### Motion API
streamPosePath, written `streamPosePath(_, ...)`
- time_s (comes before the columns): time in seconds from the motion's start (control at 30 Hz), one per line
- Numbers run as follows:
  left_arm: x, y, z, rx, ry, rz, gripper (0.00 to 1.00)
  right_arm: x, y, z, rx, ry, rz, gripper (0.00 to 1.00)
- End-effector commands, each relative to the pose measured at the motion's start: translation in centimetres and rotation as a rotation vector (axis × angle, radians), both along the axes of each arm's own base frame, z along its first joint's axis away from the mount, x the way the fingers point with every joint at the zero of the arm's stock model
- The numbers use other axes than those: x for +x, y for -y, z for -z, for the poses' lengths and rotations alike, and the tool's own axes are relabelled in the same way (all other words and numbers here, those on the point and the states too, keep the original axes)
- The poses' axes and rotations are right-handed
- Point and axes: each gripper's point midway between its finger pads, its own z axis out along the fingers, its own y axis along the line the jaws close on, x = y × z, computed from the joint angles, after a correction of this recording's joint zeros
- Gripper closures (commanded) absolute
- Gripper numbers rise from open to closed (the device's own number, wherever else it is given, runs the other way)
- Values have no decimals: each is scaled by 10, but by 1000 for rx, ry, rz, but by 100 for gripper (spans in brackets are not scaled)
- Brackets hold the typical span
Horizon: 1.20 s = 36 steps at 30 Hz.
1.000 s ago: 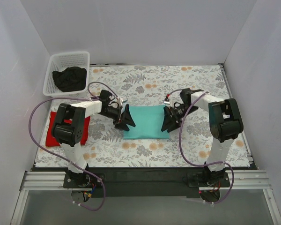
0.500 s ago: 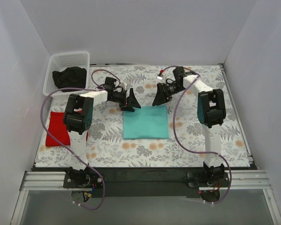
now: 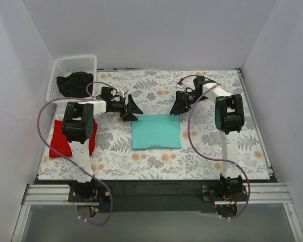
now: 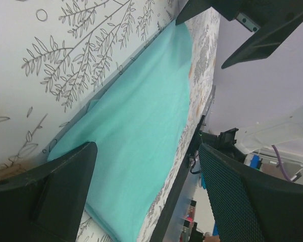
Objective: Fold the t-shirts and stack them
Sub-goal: Fold the tshirt, then neatly place the folded tshirt to the corner
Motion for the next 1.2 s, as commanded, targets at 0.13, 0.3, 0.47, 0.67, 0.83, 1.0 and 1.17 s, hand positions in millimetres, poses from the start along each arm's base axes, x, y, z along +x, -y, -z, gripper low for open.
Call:
streamPosePath(0.13,2,-28,-91,165,333,-91,15,14,5,-89,-78,360,-11,3)
streamPosePath(0.3,-3,-68,-133,283,408,-243,14,-22,-2,-114,-247,594,-84,7)
streamPosePath(0.47,-28,-103,-116,390,253,-306,14,-62,-34,-95,-448,848,-218,8)
streamPosePath(0.67,-65,-109,-77,422,113,-349,14,-117,-80,-64,-497,973,-400,18)
streamPosePath(0.83,-80,-116,-45,469,12,-393,14,-150,-130,-53,-470,1023,-493,24)
streamPosePath(1.0,-79,-109,-32,431,-76,-394,14,-173,-164,-35,-475,1033,-565,36)
streamPosePath(1.17,-77,-107,-15,428,-145,-384,16,-197,-186,-17,-466,1032,-616,42)
